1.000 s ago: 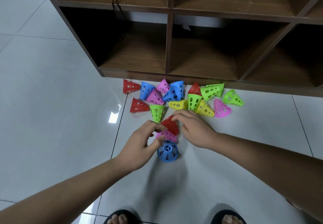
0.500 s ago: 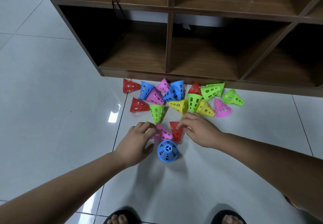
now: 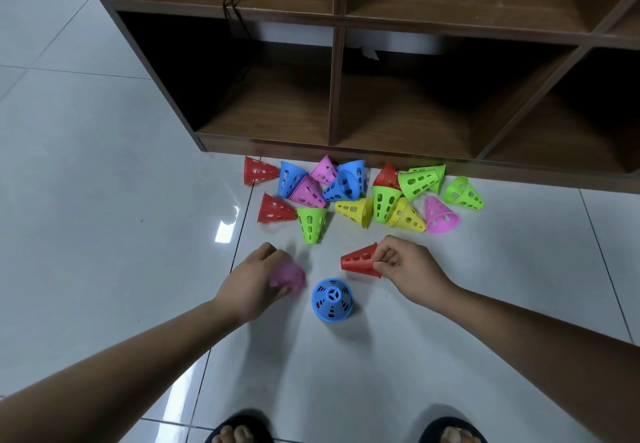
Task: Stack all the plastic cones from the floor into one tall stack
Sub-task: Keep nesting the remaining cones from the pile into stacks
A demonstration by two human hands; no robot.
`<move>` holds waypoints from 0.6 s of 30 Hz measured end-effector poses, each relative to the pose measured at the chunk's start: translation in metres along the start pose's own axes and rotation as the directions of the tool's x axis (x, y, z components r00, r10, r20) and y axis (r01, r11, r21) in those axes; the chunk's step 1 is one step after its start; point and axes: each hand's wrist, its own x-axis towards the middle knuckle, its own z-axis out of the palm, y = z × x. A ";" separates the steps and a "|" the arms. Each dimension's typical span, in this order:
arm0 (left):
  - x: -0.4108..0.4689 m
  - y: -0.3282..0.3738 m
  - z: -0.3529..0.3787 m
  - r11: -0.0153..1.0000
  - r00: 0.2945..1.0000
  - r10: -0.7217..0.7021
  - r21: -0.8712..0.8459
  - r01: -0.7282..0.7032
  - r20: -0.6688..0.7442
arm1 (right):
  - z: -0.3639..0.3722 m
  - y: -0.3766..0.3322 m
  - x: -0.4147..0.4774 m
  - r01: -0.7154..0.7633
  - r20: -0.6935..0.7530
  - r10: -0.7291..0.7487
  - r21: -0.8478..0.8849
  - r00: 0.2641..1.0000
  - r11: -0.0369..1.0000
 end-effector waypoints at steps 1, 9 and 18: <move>0.000 0.000 0.000 1.000 1.000 0.005 -0.013 -0.005 -0.003 | -0.001 -0.001 -0.001 -0.018 -0.011 0.019 0.028 1.000 0.999; -0.003 0.017 -0.031 0.986 0.980 -0.015 -0.167 -0.020 -0.201 | -0.014 -0.039 -0.019 -0.129 0.053 0.120 0.559 0.991 0.819; -0.026 0.080 -0.079 0.862 0.932 -0.078 -0.493 -0.115 -0.354 | 0.003 -0.051 -0.049 -0.215 0.256 0.055 0.660 0.965 0.720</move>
